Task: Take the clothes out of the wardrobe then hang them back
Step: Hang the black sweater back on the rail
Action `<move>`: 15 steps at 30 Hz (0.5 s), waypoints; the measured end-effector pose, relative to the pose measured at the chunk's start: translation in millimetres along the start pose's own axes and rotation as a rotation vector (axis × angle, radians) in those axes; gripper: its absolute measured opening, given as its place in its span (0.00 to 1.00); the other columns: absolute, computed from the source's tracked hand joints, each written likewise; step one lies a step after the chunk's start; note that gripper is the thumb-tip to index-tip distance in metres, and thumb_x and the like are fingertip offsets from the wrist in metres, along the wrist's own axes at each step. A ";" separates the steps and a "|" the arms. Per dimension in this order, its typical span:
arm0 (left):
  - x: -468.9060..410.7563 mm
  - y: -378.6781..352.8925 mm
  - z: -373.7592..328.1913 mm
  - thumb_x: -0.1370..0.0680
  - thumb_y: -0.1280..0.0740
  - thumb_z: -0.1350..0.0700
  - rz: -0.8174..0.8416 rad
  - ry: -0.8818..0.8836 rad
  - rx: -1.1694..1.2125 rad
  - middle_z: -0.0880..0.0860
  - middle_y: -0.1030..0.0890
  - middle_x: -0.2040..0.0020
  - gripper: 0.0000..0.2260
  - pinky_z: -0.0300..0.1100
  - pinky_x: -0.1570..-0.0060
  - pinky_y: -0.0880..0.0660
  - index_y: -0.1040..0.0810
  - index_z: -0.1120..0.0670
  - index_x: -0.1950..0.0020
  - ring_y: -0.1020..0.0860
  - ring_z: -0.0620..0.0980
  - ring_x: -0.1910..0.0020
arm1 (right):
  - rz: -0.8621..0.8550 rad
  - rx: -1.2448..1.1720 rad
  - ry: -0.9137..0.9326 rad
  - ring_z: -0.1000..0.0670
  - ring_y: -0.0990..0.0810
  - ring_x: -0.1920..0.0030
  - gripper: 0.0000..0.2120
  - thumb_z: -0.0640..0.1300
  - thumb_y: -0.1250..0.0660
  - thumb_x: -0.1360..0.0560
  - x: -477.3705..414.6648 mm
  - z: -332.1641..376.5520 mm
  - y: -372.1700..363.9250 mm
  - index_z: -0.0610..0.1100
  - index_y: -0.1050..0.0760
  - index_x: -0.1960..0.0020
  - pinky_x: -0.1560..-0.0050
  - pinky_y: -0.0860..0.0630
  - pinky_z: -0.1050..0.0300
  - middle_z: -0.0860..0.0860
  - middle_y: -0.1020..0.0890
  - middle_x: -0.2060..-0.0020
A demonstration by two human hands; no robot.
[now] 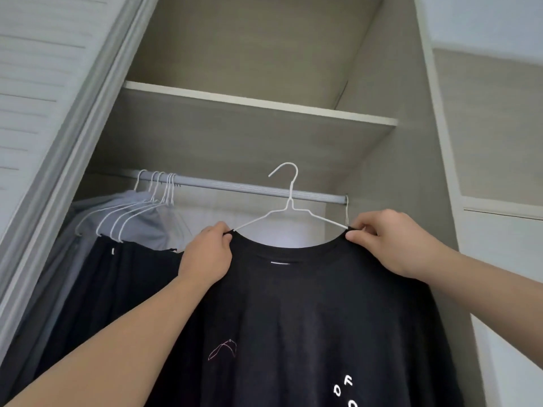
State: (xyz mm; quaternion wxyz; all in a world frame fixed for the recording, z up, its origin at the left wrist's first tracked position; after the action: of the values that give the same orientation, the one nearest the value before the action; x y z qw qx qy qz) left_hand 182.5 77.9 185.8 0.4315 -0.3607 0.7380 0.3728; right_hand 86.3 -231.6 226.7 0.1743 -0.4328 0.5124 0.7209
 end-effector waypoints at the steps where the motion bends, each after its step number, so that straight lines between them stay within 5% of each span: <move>1: -9.9 -9.5 0.8 0.16 0.43 0.54 -0.003 -0.005 0.006 0.51 0.24 0.53 0.06 0.48 0.55 0.32 0.27 0.52 0.47 0.26 0.54 0.55 | 0.001 -0.009 -0.010 0.55 0.21 0.55 0.06 0.52 0.35 0.21 -5.8 -1.5 -0.2 0.54 0.21 0.55 0.53 0.25 0.55 0.57 0.19 0.59; 8: -67.9 -81.9 24.1 0.15 0.43 0.53 0.028 0.008 0.093 0.52 0.22 0.52 0.08 0.46 0.57 0.31 0.26 0.53 0.47 0.25 0.54 0.55 | 0.060 0.037 -0.110 0.52 0.24 0.66 0.13 0.49 0.33 0.21 -35.9 -3.9 -14.9 0.45 0.22 0.62 0.63 0.30 0.59 0.52 0.21 0.68; 12: -98.8 -119.2 33.2 0.16 0.43 0.54 0.031 0.017 0.210 0.54 0.22 0.52 0.08 0.49 0.55 0.26 0.25 0.54 0.48 0.24 0.56 0.54 | 0.072 0.016 -0.210 0.49 0.24 0.65 0.14 0.49 0.36 0.20 -58.0 -0.8 -40.7 0.39 0.20 0.56 0.60 0.27 0.54 0.40 0.18 0.61; 15: -121.5 -141.0 39.5 0.16 0.42 0.55 0.021 0.046 0.290 0.54 0.22 0.52 0.08 0.48 0.56 0.27 0.25 0.55 0.48 0.25 0.57 0.54 | 0.028 0.022 -0.233 0.48 0.26 0.64 0.14 0.46 0.38 0.21 -81.0 6.7 -61.1 0.35 0.23 0.52 0.58 0.26 0.51 0.43 0.22 0.65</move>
State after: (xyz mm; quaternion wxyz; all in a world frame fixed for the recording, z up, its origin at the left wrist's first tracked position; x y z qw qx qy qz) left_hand 362.1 72.4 248.4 0.4582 -0.2954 0.7976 0.2582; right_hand 171.5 -184.7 256.5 0.2275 -0.3370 0.5025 0.7631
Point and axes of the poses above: each hand's wrist, its own x-axis away from the middle knuckle, its own y-axis out of the back of the hand, z = x × y, the point moved 6 cm from there along -x, towards the middle knuckle
